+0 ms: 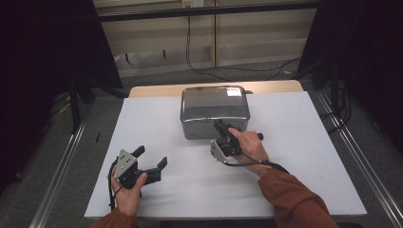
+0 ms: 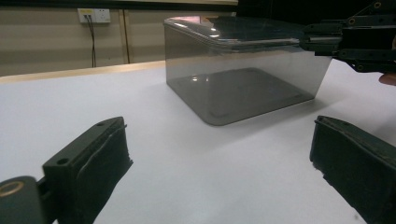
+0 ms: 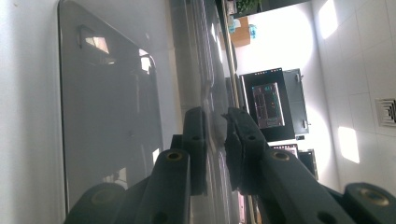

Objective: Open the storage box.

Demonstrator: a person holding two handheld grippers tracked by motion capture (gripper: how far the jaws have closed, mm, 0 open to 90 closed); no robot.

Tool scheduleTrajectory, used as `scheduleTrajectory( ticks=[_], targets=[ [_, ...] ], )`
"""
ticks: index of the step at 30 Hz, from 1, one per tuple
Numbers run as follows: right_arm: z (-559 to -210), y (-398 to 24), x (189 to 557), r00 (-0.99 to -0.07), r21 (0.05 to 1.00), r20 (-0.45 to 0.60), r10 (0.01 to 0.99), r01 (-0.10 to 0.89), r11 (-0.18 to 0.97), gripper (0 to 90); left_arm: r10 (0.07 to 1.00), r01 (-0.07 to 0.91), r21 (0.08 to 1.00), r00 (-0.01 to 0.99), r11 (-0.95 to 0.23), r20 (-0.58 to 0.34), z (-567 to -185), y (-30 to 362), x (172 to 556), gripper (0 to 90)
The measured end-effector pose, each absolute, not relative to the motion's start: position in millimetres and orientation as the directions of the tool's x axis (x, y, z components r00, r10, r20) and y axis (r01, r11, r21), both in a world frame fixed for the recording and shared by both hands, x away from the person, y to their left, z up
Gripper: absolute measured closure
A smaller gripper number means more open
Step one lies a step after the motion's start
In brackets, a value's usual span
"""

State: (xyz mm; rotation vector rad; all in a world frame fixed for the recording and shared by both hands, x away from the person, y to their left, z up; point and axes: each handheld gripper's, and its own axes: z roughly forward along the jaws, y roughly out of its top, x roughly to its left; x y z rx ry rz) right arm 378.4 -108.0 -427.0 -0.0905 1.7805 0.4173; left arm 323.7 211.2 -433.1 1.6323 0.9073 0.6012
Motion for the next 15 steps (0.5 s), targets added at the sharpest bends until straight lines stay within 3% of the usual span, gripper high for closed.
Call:
scheduleTrajectory(
  ticks=[9,15],
  targets=[
    [-425,-109,379,-0.247,0.235,-0.955,0.165,-0.287,0.929,79.0,0.826,0.203,0.969,0.564,-0.139,0.000,-430,204,332,4.7],
    [-422,-109,379,-0.244,0.242,-0.954,0.174,-0.285,0.927,79.2,0.807,0.215,0.969,0.590,-0.120,-0.031,-428,200,338,4.8]
  ],
)
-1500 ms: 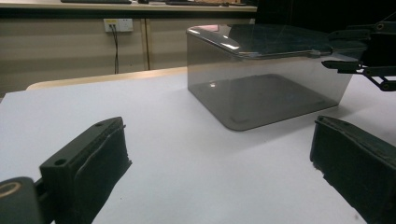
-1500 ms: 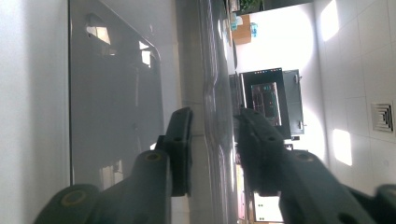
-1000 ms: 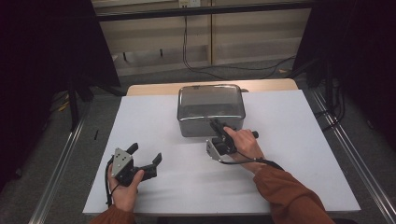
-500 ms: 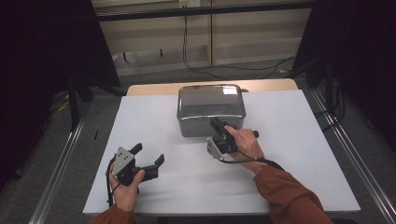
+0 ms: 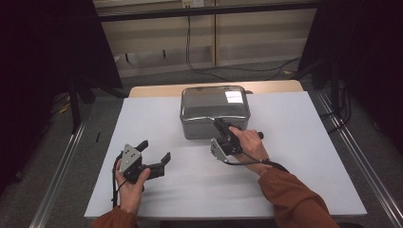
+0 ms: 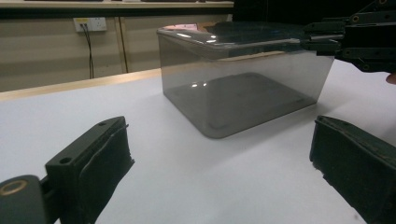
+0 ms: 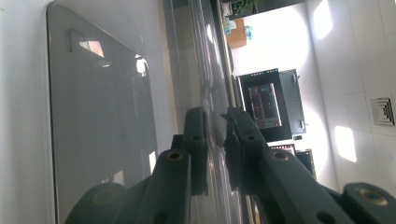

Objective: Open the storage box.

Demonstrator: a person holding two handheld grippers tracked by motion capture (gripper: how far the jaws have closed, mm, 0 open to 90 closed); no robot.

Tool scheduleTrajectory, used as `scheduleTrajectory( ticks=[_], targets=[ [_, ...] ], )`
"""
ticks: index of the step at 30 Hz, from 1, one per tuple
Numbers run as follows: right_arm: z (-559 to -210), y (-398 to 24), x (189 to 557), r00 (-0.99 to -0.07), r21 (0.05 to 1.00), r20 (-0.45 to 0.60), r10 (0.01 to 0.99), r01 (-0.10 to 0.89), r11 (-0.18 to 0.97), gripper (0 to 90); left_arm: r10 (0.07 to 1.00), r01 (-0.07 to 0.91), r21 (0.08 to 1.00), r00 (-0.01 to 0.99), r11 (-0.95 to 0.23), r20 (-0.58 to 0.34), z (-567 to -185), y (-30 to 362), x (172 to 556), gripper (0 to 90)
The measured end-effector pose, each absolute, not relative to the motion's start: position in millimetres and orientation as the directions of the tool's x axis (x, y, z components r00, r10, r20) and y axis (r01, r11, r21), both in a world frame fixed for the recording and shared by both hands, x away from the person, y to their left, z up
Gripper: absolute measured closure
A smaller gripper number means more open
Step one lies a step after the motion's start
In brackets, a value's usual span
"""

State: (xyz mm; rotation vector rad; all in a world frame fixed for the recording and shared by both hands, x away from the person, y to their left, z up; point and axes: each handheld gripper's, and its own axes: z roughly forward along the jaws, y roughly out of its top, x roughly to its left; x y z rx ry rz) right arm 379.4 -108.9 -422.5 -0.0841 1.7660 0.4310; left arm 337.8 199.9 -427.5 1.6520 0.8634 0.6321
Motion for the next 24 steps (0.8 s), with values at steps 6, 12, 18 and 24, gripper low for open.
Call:
scheduleTrajectory(
  ticks=[6,12,18,24],
  targets=[
    [-422,-109,380,-0.245,0.242,-0.954,0.173,-0.287,0.927,79.2,0.806,0.209,0.972,0.591,-0.111,-0.035,-425,199,343,4.9],
    [-420,-109,380,-0.244,0.245,-0.954,0.176,-0.292,0.924,79.3,0.795,0.179,0.980,0.606,-0.087,-0.040,-422,194,349,3.9],
    [-418,-109,380,-0.244,0.261,-0.950,0.194,-0.285,0.922,79.3,0.773,0.170,0.983,0.631,-0.069,-0.055,-421,188,366,3.5],
    [-417,-110,381,-0.242,0.263,-0.950,0.195,-0.291,0.920,79.4,0.750,0.153,0.984,0.660,-0.087,-0.036,-419,178,379,4.2]
  ],
)
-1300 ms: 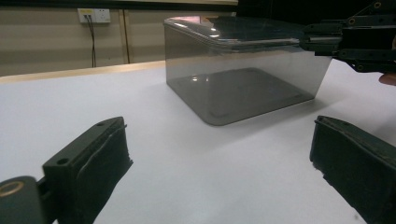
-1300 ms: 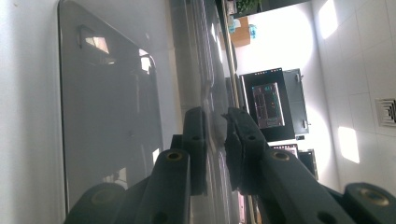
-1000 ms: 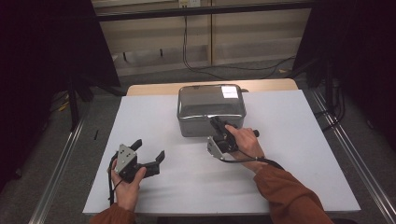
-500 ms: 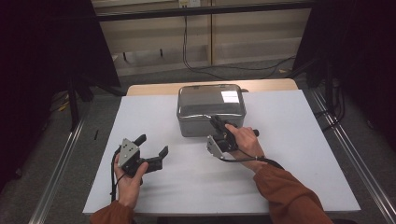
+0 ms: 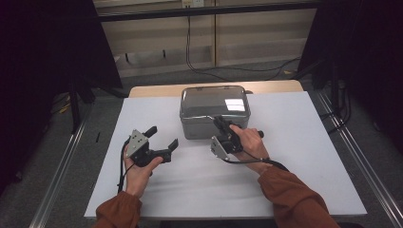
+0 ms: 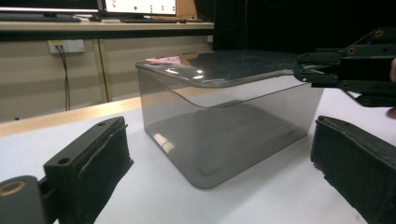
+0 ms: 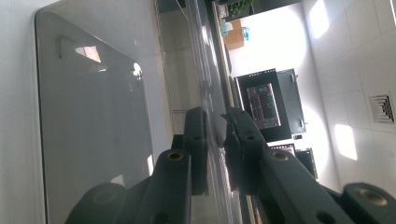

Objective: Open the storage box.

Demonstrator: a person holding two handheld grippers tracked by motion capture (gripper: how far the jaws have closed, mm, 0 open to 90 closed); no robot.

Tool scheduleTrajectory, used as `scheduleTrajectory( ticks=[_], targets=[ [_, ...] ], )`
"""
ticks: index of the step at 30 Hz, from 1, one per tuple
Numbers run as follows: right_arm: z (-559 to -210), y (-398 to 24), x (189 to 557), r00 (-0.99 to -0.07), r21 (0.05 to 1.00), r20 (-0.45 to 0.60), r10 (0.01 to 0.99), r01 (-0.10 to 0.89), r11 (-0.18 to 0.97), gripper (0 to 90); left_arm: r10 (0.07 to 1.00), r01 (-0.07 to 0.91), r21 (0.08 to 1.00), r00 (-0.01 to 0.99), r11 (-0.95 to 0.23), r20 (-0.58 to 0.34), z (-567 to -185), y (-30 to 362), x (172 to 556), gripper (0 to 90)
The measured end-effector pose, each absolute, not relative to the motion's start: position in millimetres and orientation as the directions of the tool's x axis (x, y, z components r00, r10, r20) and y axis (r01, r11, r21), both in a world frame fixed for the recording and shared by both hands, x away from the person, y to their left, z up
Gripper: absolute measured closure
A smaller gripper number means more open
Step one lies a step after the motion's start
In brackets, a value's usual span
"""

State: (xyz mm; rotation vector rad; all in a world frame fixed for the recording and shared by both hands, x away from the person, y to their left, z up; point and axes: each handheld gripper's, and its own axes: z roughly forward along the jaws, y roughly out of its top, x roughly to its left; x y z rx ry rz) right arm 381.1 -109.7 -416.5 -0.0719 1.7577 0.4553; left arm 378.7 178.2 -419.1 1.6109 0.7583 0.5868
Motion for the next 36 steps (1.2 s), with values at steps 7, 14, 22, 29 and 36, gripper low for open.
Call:
scheduleTrajectory(
  ticks=[7,14,22,29,36],
  targets=[
    [-411,-110,382,-0.235,0.267,-0.951,0.202,-0.296,0.917,79.9,0.729,0.133,0.988,0.683,-0.078,-0.034,-413,170,392,3.0],
    [-403,-110,384,-0.220,0.281,-0.950,0.221,-0.295,0.913,80.6,0.728,0.116,0.989,0.686,-0.091,-0.013,-411,161,402,4.1],
    [-398,-110,386,-0.213,0.276,-0.952,0.219,-0.297,0.914,81.0,0.727,0.111,0.986,0.687,-0.126,0.016,-409,154,414,4.1],
    [-393,-111,387,-0.214,0.280,-0.951,0.222,-0.294,0.914,81.2,0.735,0.103,0.983,0.676,-0.155,0.045,-411,143,428,4.8],
    [-386,-110,390,-0.212,0.274,-0.953,0.217,-0.297,0.915,81.7,0.754,0.098,0.979,0.653,-0.176,0.070,-411,140,448,5.7]
  ],
)
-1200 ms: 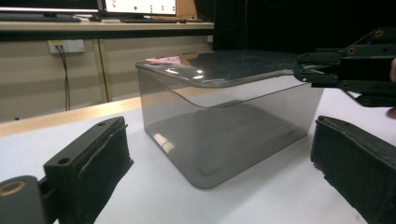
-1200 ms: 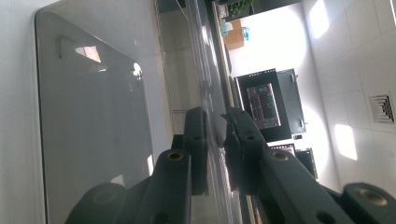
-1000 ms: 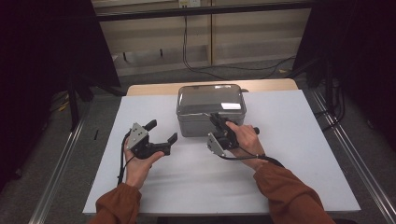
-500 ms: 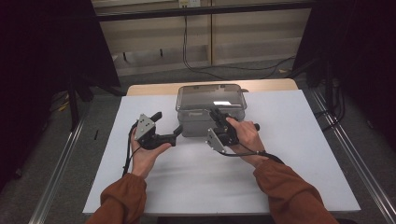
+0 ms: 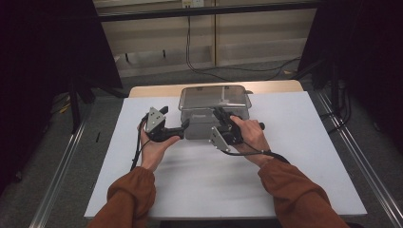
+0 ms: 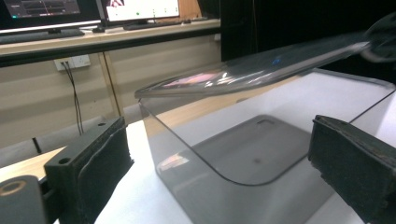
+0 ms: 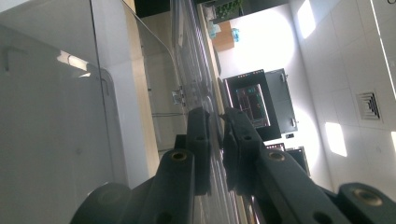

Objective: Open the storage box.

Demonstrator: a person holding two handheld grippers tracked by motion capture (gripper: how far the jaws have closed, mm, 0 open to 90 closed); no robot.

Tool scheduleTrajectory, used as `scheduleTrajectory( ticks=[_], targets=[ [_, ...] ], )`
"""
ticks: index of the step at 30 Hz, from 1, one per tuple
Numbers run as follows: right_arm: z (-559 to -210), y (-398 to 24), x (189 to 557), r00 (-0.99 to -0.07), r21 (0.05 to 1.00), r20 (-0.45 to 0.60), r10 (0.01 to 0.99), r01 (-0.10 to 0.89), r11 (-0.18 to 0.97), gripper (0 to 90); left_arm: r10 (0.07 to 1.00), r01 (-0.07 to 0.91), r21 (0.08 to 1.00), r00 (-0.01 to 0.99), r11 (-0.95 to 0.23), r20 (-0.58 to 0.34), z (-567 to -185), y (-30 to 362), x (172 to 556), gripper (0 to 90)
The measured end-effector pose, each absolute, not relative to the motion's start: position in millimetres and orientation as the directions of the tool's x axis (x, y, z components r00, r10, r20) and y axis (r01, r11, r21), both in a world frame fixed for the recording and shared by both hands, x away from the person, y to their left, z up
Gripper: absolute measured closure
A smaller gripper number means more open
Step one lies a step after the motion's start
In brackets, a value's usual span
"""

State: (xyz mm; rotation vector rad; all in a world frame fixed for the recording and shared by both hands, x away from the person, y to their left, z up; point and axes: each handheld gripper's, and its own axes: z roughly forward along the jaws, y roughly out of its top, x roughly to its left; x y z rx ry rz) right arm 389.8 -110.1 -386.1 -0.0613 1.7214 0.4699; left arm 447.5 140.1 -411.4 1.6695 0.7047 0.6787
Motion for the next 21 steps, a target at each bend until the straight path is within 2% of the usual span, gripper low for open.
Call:
scheduleTrajectory(
  ticks=[7,10,14,16,21],
  targets=[
    [-382,-110,392,-0.219,0.281,-0.950,0.222,-0.296,0.913,81.5,0.754,0.086,0.980,0.651,-0.182,0.083,-411,137,459,13.2],
    [-383,-109,391,-0.230,0.289,-0.946,0.227,-0.289,0.913,81.1,0.754,0.040,0.977,0.643,-0.208,0.134,-409,133,462,14.7],
    [-383,-110,391,-0.233,0.296,-0.944,0.234,-0.287,0.911,80.9,0.762,0.031,0.983,0.636,-0.181,0.120,-409,132,464,18.6],
    [-383,-109,391,-0.232,0.299,-0.943,0.236,-0.287,0.910,80.8,0.761,0.024,0.983,0.636,-0.183,0.126,-409,130,466,27.0],
    [-384,-109,391,-0.244,0.306,-0.940,0.239,-0.291,0.906,80.4,0.759,-0.009,0.979,0.630,-0.203,0.163,-408,126,468,34.8]
  ],
)
